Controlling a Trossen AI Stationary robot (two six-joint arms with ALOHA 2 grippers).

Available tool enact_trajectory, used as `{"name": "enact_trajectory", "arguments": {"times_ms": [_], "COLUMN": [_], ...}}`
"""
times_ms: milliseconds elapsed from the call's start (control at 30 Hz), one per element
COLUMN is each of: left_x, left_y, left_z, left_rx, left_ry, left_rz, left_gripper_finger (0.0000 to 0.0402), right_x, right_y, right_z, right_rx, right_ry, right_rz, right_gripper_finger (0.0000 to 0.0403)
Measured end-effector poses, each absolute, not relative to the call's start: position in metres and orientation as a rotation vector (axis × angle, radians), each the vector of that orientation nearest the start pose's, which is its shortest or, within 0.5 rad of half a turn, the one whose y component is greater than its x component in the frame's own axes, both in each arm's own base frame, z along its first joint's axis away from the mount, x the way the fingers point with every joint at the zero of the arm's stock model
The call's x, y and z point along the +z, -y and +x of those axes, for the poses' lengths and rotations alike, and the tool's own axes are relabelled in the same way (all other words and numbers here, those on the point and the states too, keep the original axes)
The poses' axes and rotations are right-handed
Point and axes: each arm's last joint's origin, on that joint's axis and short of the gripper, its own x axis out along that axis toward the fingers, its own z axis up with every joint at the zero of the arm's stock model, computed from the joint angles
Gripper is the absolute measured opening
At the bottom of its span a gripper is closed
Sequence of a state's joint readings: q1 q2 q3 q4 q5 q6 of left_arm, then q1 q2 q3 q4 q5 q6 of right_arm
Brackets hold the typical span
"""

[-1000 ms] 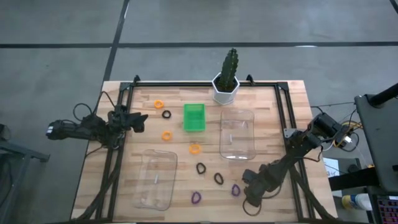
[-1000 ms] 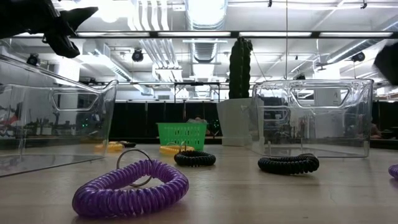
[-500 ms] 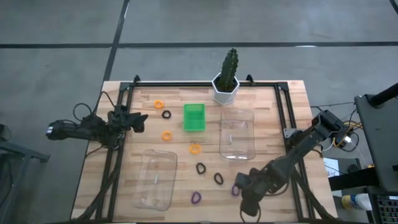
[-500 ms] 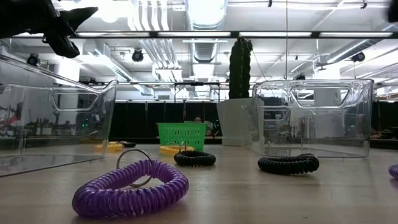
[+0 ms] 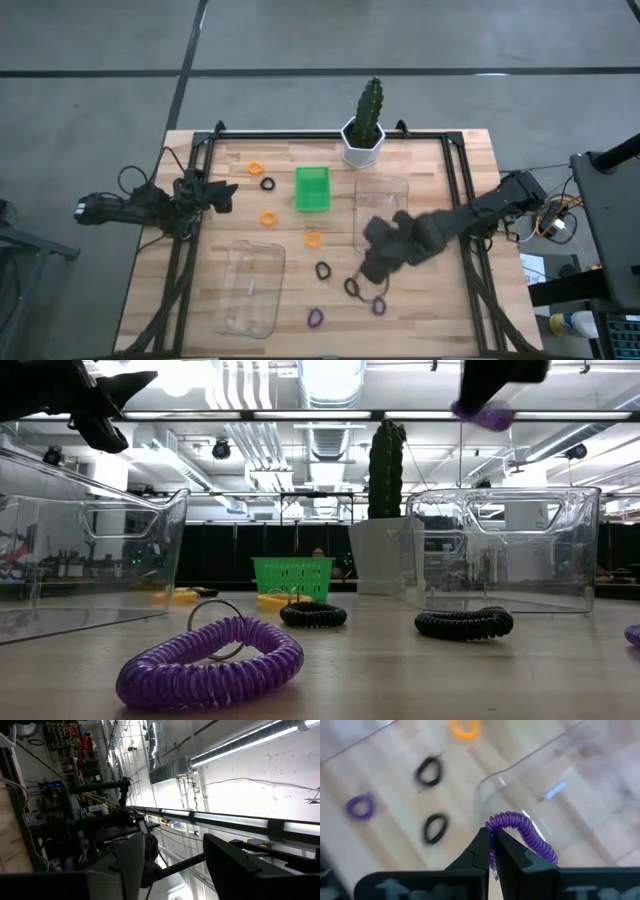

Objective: Sort spring keychains
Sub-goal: Put the purple spring keychain into the top transparent bin

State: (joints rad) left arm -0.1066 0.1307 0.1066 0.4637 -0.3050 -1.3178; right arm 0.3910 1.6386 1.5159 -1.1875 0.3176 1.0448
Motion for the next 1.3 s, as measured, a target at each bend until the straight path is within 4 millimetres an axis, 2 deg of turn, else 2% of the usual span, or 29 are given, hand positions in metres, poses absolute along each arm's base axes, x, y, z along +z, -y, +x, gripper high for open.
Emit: {"name": "enact_trajectory", "arguments": {"times_ms": [233,367,500,733,967,1300], "left_x": [0.233,0.233,0.233,0.233,0.233,0.233], "left_y": [0.001,0.001,0.001,0.001,0.001,0.001], "left_z": [0.091,0.091,0.091,0.091,0.091,0.091], "left_rx": [-0.119,-0.119,-0.112,-0.112,-0.111,-0.112], "left_ry": [0.500,0.500,0.506,0.506,0.506,0.506], "left_rz": [-1.381,-1.384,-1.385,-1.386,-1.386,-1.390], "left_gripper_finger": [0.0195,0.0195,0.0195,0.0195,0.0195,0.0195], "right_x": [0.295,0.280,0.260,0.228,0.206,0.190], "right_y": [-0.056,-0.029,-0.012,0.008,0.018,0.019], "right_z": [0.305,0.305,0.300,0.299,0.298,0.287], "right_rx": [-0.647,-0.656,-0.638,-0.611,-0.623,-0.675], "right_ry": [-1.148,-1.240,-1.334,-1.336,-1.287,-1.328], "right_rz": [0.477,0.501,0.521,0.574,0.614,0.647], "right_gripper_finger": [0.0014,0.0014,0.0014,0.0014,0.0023,0.0117]}}
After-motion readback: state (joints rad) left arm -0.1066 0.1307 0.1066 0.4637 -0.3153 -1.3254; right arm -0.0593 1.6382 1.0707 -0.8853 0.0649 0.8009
